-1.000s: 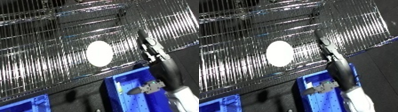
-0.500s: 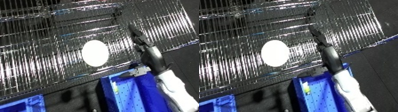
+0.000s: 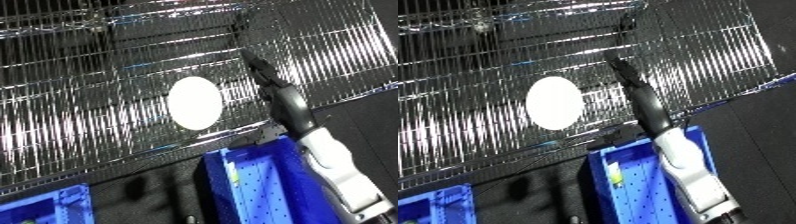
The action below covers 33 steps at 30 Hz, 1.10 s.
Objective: Pick up the object and place it into the box
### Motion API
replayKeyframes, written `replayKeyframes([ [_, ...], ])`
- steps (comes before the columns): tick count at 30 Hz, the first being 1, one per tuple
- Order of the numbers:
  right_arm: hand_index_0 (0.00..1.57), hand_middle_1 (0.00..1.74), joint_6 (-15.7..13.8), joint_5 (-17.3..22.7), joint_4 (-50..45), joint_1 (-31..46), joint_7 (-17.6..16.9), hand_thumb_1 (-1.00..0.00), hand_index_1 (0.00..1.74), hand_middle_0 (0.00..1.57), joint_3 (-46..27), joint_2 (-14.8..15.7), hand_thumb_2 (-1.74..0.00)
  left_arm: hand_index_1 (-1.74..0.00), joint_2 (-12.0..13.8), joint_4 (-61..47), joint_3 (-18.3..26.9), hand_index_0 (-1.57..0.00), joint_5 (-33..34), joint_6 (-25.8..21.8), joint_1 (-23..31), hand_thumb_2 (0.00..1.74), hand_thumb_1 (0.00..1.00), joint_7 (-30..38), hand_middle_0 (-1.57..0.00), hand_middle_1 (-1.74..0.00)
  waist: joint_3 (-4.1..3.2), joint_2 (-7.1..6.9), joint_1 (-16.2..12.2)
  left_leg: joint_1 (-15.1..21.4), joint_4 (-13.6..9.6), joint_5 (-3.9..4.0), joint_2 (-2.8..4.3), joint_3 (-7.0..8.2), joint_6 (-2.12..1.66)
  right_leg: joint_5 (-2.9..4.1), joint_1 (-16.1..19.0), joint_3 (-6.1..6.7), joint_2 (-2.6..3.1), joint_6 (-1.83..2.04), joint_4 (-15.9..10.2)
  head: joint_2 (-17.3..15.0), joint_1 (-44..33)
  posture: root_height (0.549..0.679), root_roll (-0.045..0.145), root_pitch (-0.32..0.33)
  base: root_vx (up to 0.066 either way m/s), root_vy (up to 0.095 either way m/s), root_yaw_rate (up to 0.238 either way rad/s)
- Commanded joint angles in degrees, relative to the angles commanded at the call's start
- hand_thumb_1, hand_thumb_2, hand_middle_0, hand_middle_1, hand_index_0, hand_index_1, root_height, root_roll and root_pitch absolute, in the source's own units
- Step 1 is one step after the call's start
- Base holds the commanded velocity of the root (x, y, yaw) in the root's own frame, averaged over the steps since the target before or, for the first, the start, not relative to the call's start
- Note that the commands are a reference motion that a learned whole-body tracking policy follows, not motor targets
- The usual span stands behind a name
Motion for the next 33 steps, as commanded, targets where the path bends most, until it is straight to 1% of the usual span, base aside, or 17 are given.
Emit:
replayKeyframes([
  [3, 0.0, 0.0, 0.2, 0.4, 0.9, -1.8, 0.7, 0.0, 0.0, 0.0, 1.1, 0.9, 0.0, 0.0, 0.1, -1.1, -0.2, 0.0, 0.0, 0.1, 0.1, 0.0, 0.0, 0.1, 0.0, 0.0, 0.0, 0.33, 0.5, -0.4, 0.2, 0.06, -0.13, -0.13, 0.03, -0.19, -0.5, -0.23, -0.22, -0.15, 0.6, 0.3, 0.9, 0.639, 0.08, 0.087, 0.005, 0.011, 0.044],
  [11, 0.0, 0.0, 1.1, 1.3, 1.7, -4.8, 1.2, 0.0, 0.0, 0.0, 2.2, 3.0, 0.0, 0.0, -0.4, -2.3, -1.3, 0.0, -0.2, 0.1, 0.3, 0.0, 0.0, 0.5, 0.0, 0.0, 0.0, 0.95, 1.3, -0.9, 0.1, 0.42, -0.46, -0.19, 0.07, -0.43, -1.1, -0.64, -0.43, -0.49, 1.2, 1.8, 1.6, 0.638, 0.084, 0.091, 0.008, 0.015, 0.028],
  [16, 0.39, 0.44, 1.6, 1.6, 1.4, -5.9, 1.5, -0.25, 0.44, 0.39, 2.8, 3.8, -0.44, 0.0, -0.5, -3.1, -1.6, 0.0, -0.6, 0.2, 0.5, 0.0, 0.0, 0.7, 0.0, 0.0, 0.0, 1.38, 1.7, -1.2, -0.1, 0.75, -0.63, -0.22, 0.02, -0.5, -1.6, -0.76, -0.6, -0.51, 1.5, 2.0, 2.1, 0.637, 0.086, 0.095, 0.002, 0.021, 0.032],
  [23, 0.94, 1.04, 2.3, 1.2, 1.2, -6.3, 1.5, -0.6, 1.04, 0.94, 3.3, 4.5, -1.04, 0.0, -0.4, -4.4, -2.0, 0.0, -0.9, 0.4, 0.8, 0.0, 0.0, 0.8, 0.0, 0.0, 0.0, 1.7, 2.1, -1.4, -0.8, 1.28, -0.81, -0.39, -0.03, -0.5, -1.8, -0.91, -0.72, -0.53, 1.4, 2.5, 2.3, 0.637, 0.087, 0.1, -0.005, 0.007, 0.031],
  [24, 0.94, 1.04, 2.3, 1.2, 1.2, -6.3, 1.5, -0.6, 1.04, 0.94, 3.3, 4.5, -1.04, 0.0, -0.4, -4.4, -2.0, 0.0, -0.9, 0.4, 0.8, 0.0, 0.0, 0.8, 0.0, 0.0, 0.0, 1.7, 2.1, -1.4, -0.8, 1.28, -0.81, -0.39, -0.03, -0.5, -1.8, -0.91, -0.72, -0.53, 1.4, 2.5, 2.3, 0.637, 0.087, 0.1, -0.016, 0.0, 0.019],
  [28, 1.26, 1.39, 2.6, 1.1, 1.5, -6.2, 1.6, -0.8, 1.39, 1.26, 3.7, 4.3, -1.39, 0.0, -0.2, -5.0, -2.2, 0.0, -1.1, 0.1, 1.0, 0.0, 0.0, 0.8, 0.0, 0.0, 0.0, 1.75, 2.2, -1.4, -1.3, 1.69, -0.75, -0.58, -0.04, -0.38, -1.9, -1.02, -0.72, -0.55, 1.2, 3.2, 2.2, 0.637, 0.087, 0.103, -0.026, -0.005, 0.014],
  [32, 1.57, 1.74, 2.9, 0.8, 2.1, -6.2, 1.6, -1.0, 1.74, 1.57, 3.8, 4.2, -1.74, 0.0, -0.1, -5.8, -2.4, 0.0, -1.2, 0.1, 1.0, 0.0, 0.0, 1.0, 0.0, 0.0, 0.0, 1.8, 2.3, -1.4, -1.7, 1.97, -0.62, -0.68, -0.13, -0.29, -1.9, -1.15, -0.8, -0.54, 1.0, 3.4, 2.3, 0.638, 0.088, 0.105, -0.036, -0.01, 0.011],
  [33, 1.57, 1.74, 3.0, 0.8, 2.1, -6.2, 1.5, -1.0, 1.74, 1.57, 3.8, 4.1, -1.74, 0.0, 0.0, -5.9, -2.4, 0.0, -1.2, 0.2, 1.0, 0.0, 0.0, 1.0, 0.0, 0.0, 0.0, 1.79, 2.3, -1.4, -1.8, 2.03, -0.59, -0.7, -0.16, -0.26, -1.8, -1.17, -0.81, -0.55, 0.8, 3.4, 2.3, 0.638, 0.088, 0.105, -0.029, -0.013, 0.007],
])
